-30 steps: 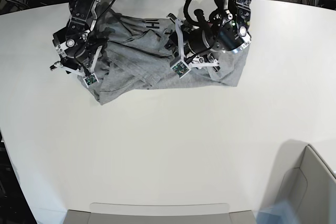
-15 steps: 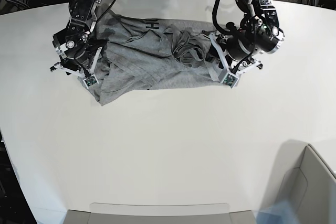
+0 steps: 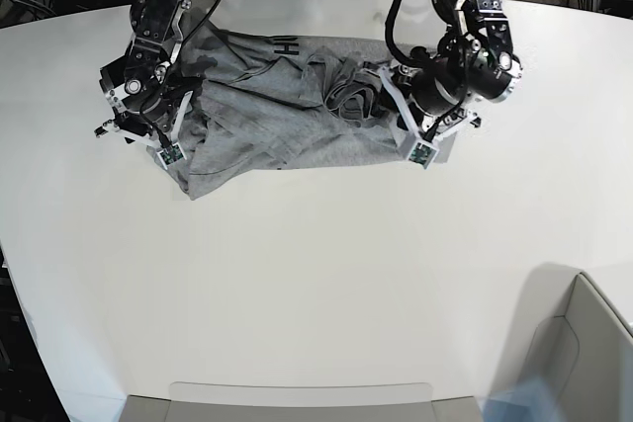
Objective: Fold the T-shirt properly
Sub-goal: 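Lay the folded end onto the strip and press it with the left gripper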
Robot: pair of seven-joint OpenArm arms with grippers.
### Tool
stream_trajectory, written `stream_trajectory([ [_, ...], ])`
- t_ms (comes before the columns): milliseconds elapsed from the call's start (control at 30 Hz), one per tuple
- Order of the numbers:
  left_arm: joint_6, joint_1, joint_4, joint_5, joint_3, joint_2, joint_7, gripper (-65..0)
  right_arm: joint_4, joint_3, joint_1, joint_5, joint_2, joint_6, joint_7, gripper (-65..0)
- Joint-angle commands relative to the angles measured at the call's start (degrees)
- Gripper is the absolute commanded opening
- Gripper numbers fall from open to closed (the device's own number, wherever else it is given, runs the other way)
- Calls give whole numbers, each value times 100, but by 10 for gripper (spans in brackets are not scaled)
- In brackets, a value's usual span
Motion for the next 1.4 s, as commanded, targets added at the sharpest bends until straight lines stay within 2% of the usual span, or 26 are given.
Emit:
stream_trajectory([
  [0,93,-61,89,-62,25,-11,-86,-395,0,14,11,12,-23,91,-82,-393],
  [133,146,-61,98,-80,25,-266,-86,-395,0,14,11,12,-23,91,-82,-393],
  [467,163,-70,-96,-62,104,-336,-86,-399,0,-12,11,21,-23,91,-82,-393],
  [567,163,-210,-245,-62,184,-512,-86,-451,0,-21,11,21,-32,91,-82,-393],
  [633,172,-316,-394,-62,271,-662,-86,-525,0,-21,11,21,-32,91,-82,-393],
  [733,497,-360,-553,-62,298,-732,-86,-649,0,-21,11,21,-32,91,-82,-393],
  [1000,550,-316,-351,-106,509,-750,-86,-650,0,-21,11,21,-32,91,-82,-393],
  [1033,506,-307,-219,-115,614,-750,-86,-650,0,-21,11,21,-32,91,-82,-393],
  [1133,-12,-184,115,-115,843,-732,-86,-650,0,-21,11,21,-32,91,-82,-393],
  [1200,-241,-131,115,-106,948,-714,-86,-650,0,-21,11,30,-32,91,-82,-393],
  [1367,-285,-70,115,-106,1362,-741,-86,-650,0,-21,11,30,-32,91,-82,-393],
])
